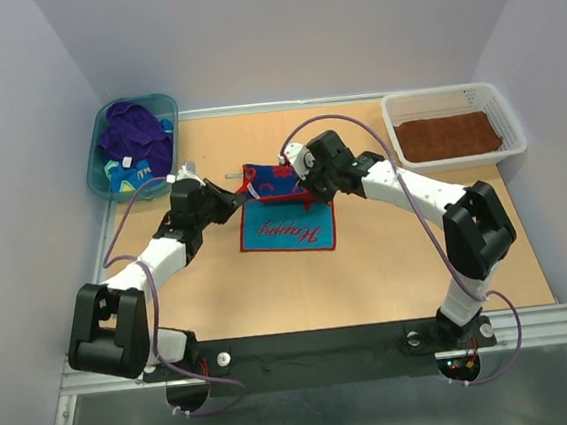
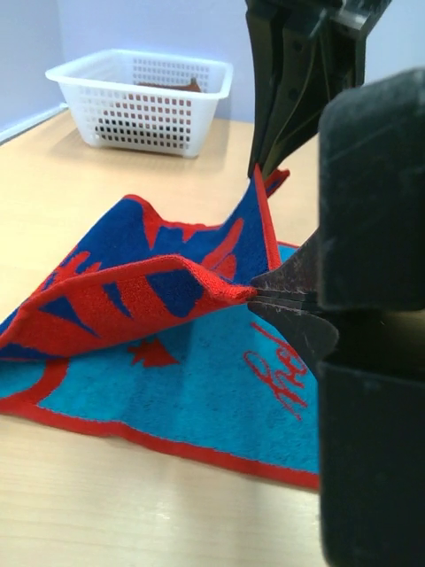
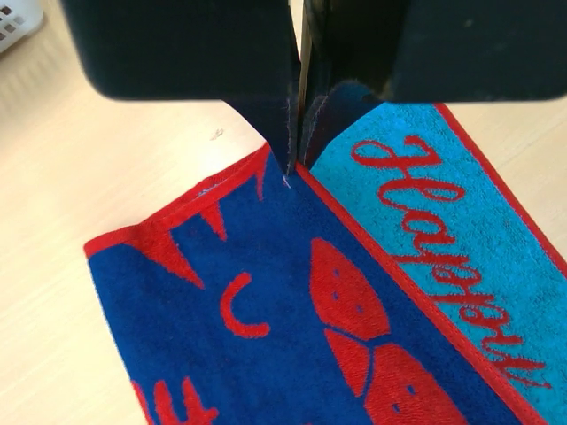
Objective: Fold and stack the towels
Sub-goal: Fold the towel
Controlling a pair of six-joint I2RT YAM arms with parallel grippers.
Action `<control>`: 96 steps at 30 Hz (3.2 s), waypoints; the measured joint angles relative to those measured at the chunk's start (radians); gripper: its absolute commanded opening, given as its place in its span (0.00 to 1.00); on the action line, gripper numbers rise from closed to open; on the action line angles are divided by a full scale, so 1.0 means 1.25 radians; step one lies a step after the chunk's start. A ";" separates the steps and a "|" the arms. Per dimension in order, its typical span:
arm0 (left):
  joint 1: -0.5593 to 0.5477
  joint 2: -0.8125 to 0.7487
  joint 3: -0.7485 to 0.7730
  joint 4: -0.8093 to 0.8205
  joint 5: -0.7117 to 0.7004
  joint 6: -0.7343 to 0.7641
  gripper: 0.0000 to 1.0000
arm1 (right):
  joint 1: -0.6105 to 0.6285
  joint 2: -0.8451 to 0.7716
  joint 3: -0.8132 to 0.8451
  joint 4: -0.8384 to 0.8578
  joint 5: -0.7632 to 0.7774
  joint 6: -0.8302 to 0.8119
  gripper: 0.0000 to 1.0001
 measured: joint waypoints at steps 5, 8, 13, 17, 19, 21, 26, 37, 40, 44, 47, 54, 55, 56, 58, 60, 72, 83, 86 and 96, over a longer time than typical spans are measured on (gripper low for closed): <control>-0.002 0.015 0.039 -0.007 -0.014 -0.030 0.00 | 0.005 0.004 0.028 -0.007 0.044 0.001 0.00; 0.001 0.086 0.150 -0.017 -0.035 -0.030 0.00 | 0.004 0.038 0.122 -0.026 0.124 -0.013 0.01; 0.019 0.197 0.353 -0.018 -0.044 -0.039 0.00 | -0.012 0.146 0.320 -0.029 0.251 -0.040 0.00; 0.032 0.295 0.493 -0.001 -0.030 -0.060 0.00 | -0.031 0.243 0.474 -0.016 0.324 -0.056 0.00; 0.035 0.340 0.531 0.008 -0.019 -0.072 0.00 | -0.043 0.276 0.518 -0.004 0.341 -0.061 0.00; 0.035 0.380 0.555 0.024 -0.006 -0.083 0.00 | -0.054 0.306 0.552 0.004 0.359 -0.068 0.00; 0.036 0.450 0.557 0.053 0.034 -0.118 0.00 | -0.067 0.356 0.565 0.011 0.388 -0.085 0.01; 0.034 0.396 0.420 0.128 0.065 -0.141 0.00 | -0.068 0.317 0.466 0.050 0.364 -0.090 0.00; 0.031 0.343 0.367 0.136 0.072 -0.143 0.00 | -0.064 0.258 0.377 0.059 0.334 -0.088 0.00; 0.028 0.257 0.272 0.148 0.075 -0.154 0.00 | -0.050 0.177 0.281 0.078 0.307 -0.077 0.00; 0.028 0.203 0.202 0.162 0.078 -0.167 0.00 | -0.038 0.126 0.223 0.087 0.291 -0.064 0.00; 0.027 0.075 0.053 0.180 0.075 -0.183 0.00 | 0.001 0.050 0.112 0.104 0.272 -0.034 0.00; 0.028 0.052 0.031 0.183 0.073 -0.183 0.00 | 0.012 0.035 0.082 0.109 0.273 -0.028 0.01; 0.028 0.034 0.009 0.184 0.073 -0.183 0.00 | 0.020 0.025 0.064 0.108 0.273 -0.023 0.00; 0.028 0.014 -0.022 0.188 0.074 -0.183 0.00 | 0.034 0.008 0.030 0.107 0.273 -0.013 0.00; 0.028 0.000 -0.053 0.189 0.078 -0.185 0.00 | 0.043 -0.004 0.000 0.110 0.269 0.004 0.00; 0.028 -0.062 -0.223 0.222 0.103 -0.187 0.00 | 0.052 -0.028 -0.094 0.095 0.172 0.146 0.01; 0.028 -0.088 -0.318 0.243 0.107 -0.196 0.00 | 0.056 -0.031 -0.139 0.067 0.088 0.212 0.01; 0.028 -0.087 -0.320 0.244 0.111 -0.196 0.00 | 0.059 -0.031 -0.141 0.061 0.092 0.216 0.00; 0.030 -0.097 -0.300 0.244 0.111 -0.197 0.00 | 0.064 -0.034 -0.081 0.025 0.143 0.216 0.01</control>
